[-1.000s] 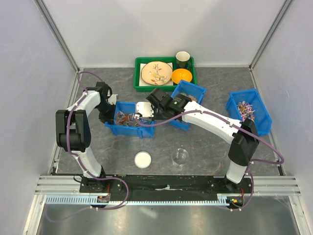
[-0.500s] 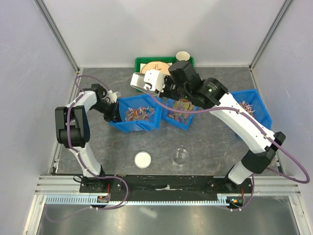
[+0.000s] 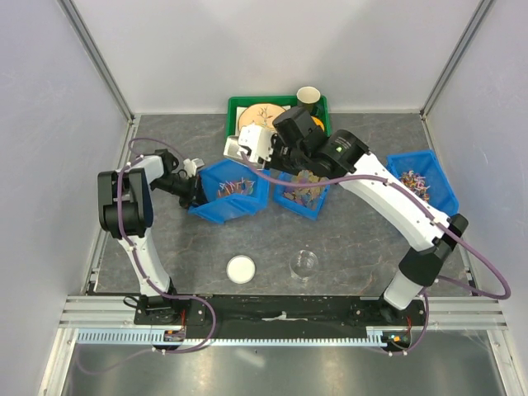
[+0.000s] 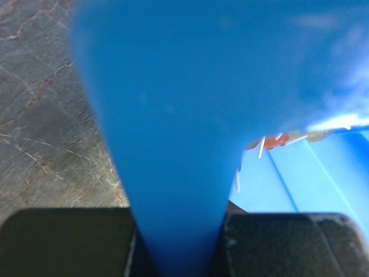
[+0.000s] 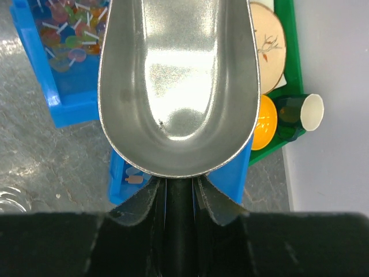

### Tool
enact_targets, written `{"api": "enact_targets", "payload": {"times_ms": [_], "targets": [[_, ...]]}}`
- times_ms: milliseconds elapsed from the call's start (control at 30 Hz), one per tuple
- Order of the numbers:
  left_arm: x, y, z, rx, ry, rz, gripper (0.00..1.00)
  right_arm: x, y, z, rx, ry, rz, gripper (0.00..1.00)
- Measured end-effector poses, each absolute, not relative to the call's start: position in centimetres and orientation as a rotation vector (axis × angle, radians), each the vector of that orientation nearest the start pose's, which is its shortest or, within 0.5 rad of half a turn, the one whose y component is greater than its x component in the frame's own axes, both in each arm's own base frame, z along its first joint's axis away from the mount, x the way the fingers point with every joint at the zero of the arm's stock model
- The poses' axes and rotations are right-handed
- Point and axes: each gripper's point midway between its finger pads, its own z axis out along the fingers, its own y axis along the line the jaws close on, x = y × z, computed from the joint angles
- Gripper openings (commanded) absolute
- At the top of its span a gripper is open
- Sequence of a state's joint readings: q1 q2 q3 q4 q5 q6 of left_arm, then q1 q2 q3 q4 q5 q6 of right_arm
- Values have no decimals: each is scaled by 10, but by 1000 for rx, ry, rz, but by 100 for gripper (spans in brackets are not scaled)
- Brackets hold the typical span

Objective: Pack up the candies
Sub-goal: Scoop the fake candies from the storage box.

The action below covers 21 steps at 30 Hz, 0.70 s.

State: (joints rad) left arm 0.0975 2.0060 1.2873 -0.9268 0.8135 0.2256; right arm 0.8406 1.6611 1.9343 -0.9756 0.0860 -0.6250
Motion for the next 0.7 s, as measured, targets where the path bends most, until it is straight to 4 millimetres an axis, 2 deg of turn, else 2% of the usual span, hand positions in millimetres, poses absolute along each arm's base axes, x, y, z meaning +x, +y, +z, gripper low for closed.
{"api": "enact_targets", "payload": {"times_ms": [133,467,700], "targets": [[313,-87,40,138,2833,-1154,1,324,291,293,-1531,1768,-50,0],[337,-54,51,150,2817,-757,1,333,281,224,-1720,1915,-223,0],[335,-39,51,113,2829,-587,2,329,283,188,-1832,1962,-311,0]]}}
